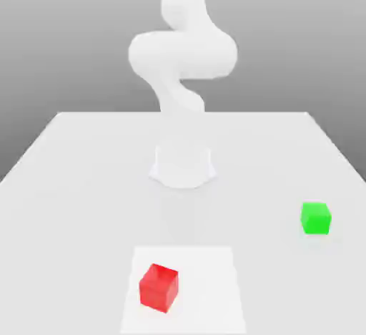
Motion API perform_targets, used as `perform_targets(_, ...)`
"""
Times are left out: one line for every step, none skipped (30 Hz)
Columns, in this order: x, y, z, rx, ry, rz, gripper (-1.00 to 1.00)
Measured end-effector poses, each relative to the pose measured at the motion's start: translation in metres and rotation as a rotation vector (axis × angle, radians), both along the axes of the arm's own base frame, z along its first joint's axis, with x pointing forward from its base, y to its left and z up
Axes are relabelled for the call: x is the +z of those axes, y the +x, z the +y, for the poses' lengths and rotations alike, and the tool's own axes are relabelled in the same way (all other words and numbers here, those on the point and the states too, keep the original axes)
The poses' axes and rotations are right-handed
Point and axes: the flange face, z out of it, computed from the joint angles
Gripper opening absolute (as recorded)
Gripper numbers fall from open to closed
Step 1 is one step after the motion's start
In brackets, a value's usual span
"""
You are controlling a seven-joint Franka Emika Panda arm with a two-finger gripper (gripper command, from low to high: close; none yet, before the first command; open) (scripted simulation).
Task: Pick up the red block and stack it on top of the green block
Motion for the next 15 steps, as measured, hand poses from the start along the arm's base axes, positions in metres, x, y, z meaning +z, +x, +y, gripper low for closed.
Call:
perform_targets(-0.020, 0.014, -0.001, -0.016, 0.005, 0.034, 0.00)
perform_targets(-0.040, 0.026, -0.003, -0.032, 0.010, 0.067, 0.00)
perform_targets(-0.060, 0.036, -0.005, -0.048, 0.015, 0.100, 0.00)
perform_targets(-0.080, 0.046, -0.007, -0.063, 0.020, 0.131, 0.00)
perform_targets(-0.100, 0.055, -0.009, -0.078, 0.025, 0.163, 0.00)
perform_targets(-0.120, 0.063, -0.011, -0.094, 0.031, 0.194, 0.00)
perform_targets(-0.141, 0.069, -0.013, -0.109, 0.037, 0.225, 0.00)
perform_targets(-0.162, 0.075, -0.015, -0.124, 0.042, 0.257, 0.00)
perform_targets(-0.183, 0.080, -0.018, -0.140, 0.048, 0.288, 0.00)
perform_targets(-0.204, 0.083, -0.020, -0.155, 0.054, 0.319, 0.00)
perform_targets(-0.225, 0.086, -0.022, -0.170, 0.061, 0.350, 0.00)
perform_targets(-0.246, 0.088, -0.024, -0.185, 0.067, 0.381, 0.00)
perform_targets(-0.267, 0.089, -0.027, -0.200, 0.074, 0.412, 0.00)
perform_targets(-0.288, 0.088, -0.029, -0.215, 0.081, 0.443, 0.00)
perform_targets(-0.309, 0.087, -0.030, -0.230, 0.088, 0.474, 0.00)
